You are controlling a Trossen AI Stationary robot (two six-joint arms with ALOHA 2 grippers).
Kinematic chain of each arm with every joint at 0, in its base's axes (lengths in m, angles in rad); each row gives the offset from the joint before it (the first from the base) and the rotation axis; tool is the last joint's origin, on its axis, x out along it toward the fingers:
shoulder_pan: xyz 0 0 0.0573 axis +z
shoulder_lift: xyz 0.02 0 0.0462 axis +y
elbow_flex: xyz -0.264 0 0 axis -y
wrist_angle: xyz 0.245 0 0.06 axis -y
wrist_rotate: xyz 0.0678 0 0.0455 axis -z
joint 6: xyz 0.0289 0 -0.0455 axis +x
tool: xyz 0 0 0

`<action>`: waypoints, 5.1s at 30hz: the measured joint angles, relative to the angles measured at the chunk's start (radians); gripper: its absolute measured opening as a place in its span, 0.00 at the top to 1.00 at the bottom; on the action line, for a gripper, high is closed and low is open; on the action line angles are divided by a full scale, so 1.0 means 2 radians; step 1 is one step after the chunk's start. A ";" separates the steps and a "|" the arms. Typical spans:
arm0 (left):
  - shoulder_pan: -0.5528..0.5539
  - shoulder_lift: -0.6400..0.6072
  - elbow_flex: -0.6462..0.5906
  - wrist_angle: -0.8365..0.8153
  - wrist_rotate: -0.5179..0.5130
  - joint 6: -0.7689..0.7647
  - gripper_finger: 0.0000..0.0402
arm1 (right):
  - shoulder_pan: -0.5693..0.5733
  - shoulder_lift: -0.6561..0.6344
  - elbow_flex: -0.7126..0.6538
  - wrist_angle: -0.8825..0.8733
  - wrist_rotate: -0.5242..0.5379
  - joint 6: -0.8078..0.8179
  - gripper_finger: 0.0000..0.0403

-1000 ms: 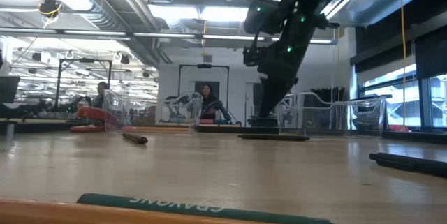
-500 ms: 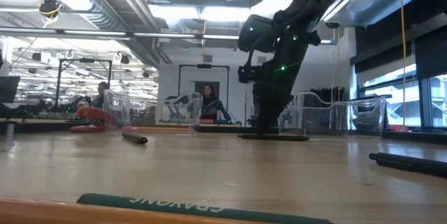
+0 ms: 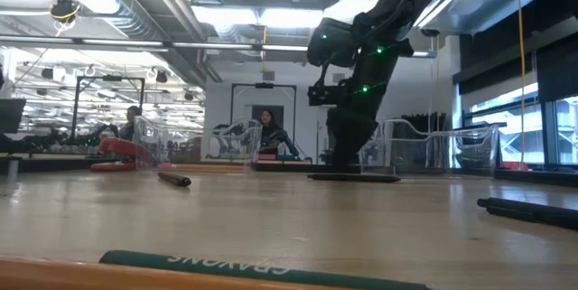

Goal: Sort crayons/erasers/pens/pencils in bins
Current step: Put the top right black pen into the top right transparent bin, then move the top right transparent bin to the top of the table

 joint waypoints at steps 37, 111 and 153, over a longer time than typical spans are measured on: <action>0.000 0.000 0.000 0.000 -0.001 0.000 0.73 | -0.047 0.033 0.001 0.013 -0.114 -0.004 0.85; 0.000 0.000 0.000 -0.001 -0.036 0.018 0.73 | -0.222 -0.002 0.255 -0.450 0.019 -0.125 0.90; 0.000 0.000 0.000 0.002 -0.037 0.012 0.73 | -0.242 -0.001 0.177 -0.422 -0.028 -0.106 0.62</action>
